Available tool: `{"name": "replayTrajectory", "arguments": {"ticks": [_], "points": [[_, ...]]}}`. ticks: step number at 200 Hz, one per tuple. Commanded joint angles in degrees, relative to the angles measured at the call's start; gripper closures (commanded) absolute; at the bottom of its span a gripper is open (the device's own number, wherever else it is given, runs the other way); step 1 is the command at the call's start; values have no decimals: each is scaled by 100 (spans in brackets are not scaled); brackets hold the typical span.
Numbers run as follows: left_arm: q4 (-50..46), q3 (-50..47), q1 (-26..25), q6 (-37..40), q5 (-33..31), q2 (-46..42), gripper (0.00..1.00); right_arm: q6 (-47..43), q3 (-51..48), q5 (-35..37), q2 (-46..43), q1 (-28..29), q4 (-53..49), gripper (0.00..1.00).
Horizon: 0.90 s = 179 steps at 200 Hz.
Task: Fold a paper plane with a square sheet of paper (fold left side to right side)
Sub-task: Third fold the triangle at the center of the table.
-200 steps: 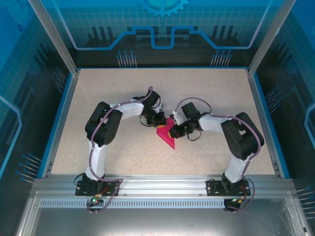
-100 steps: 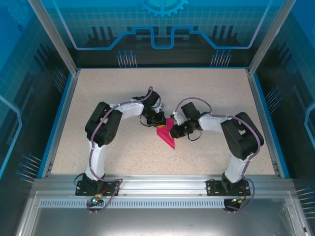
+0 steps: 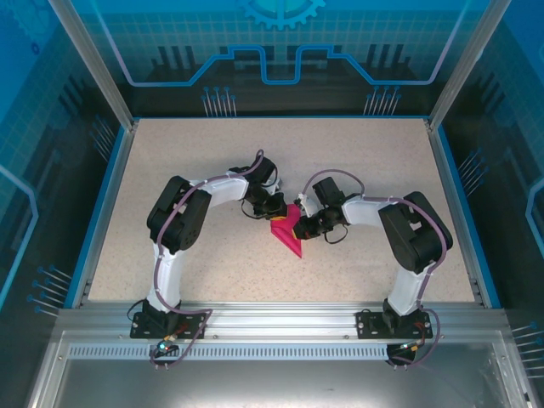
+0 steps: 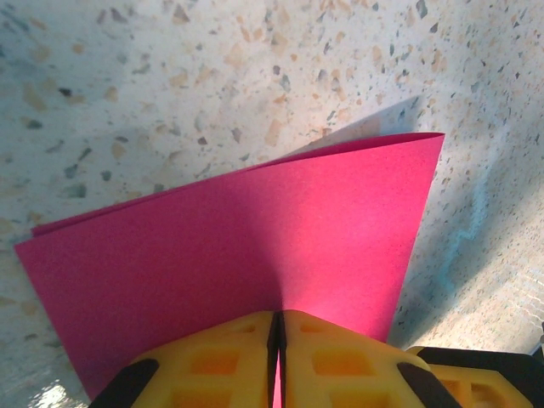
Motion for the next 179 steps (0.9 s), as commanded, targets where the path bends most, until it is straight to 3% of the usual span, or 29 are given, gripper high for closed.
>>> {"name": "replayTrajectory", "arguments": {"ticks": [1,77,119,179], "points": [[-373,18,-73,101,-205,5,83,10,-123,170,209,-90,-222,100],[-801,-61,232,243,-319,-1262,65,-67,-88,134,325,-88,-319,100],[-96,-1042,86,-217,252,-1893,77,-104,-83,127,349,-86,-322,100],[357,-1424,-308,-560,456,-1589,82,-115,-68,152,379,-93,-347,100]]}}
